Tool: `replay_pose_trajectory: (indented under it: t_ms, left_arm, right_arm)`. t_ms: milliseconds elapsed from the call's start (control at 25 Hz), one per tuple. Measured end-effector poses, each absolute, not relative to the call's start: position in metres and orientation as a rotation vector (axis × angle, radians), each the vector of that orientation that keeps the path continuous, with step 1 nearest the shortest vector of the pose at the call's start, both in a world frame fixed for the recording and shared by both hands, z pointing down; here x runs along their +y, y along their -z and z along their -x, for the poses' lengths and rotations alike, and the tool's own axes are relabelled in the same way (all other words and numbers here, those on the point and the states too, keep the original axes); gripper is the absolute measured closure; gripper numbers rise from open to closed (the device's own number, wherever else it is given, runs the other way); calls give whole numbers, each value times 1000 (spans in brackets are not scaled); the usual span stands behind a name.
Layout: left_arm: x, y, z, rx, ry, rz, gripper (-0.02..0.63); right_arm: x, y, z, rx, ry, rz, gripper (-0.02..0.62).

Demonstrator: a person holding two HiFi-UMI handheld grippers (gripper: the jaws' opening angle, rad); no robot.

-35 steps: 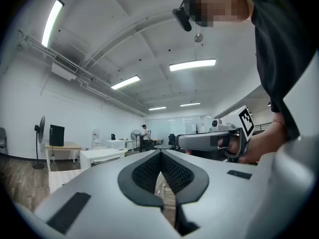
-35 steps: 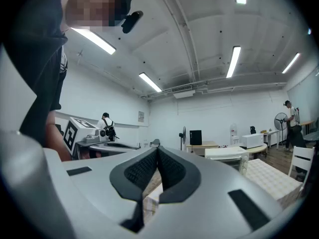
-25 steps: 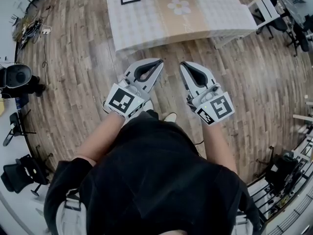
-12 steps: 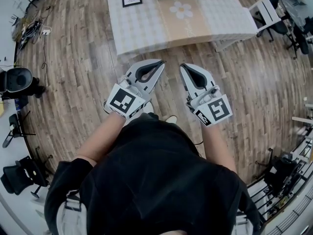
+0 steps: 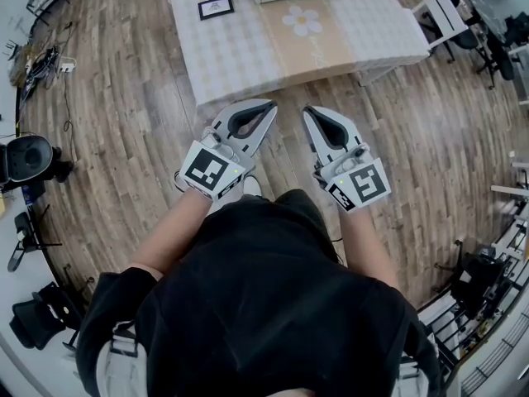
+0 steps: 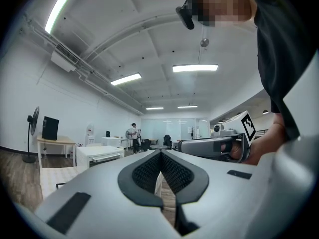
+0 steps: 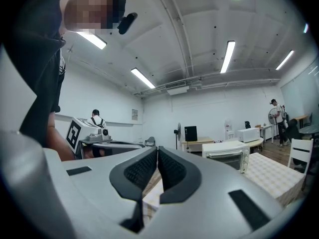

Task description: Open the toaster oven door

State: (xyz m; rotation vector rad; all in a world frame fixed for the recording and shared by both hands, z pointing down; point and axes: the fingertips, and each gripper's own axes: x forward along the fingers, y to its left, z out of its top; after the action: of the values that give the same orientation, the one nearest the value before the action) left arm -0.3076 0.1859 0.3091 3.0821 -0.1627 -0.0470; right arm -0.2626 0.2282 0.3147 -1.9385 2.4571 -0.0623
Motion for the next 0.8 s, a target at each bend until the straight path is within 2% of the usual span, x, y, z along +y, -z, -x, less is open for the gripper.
replay_pose_trajectory:
  t_ms: [360,800]
  left_arm:
    - [151,-317,267,-148,25,-3078,592]
    - [96,-311,165,-295,-12,-3090,592]
  right_arm:
    - [193,-322,221,2448,87,1950,574]
    - [132,-321,112,2556,74,1842,574]
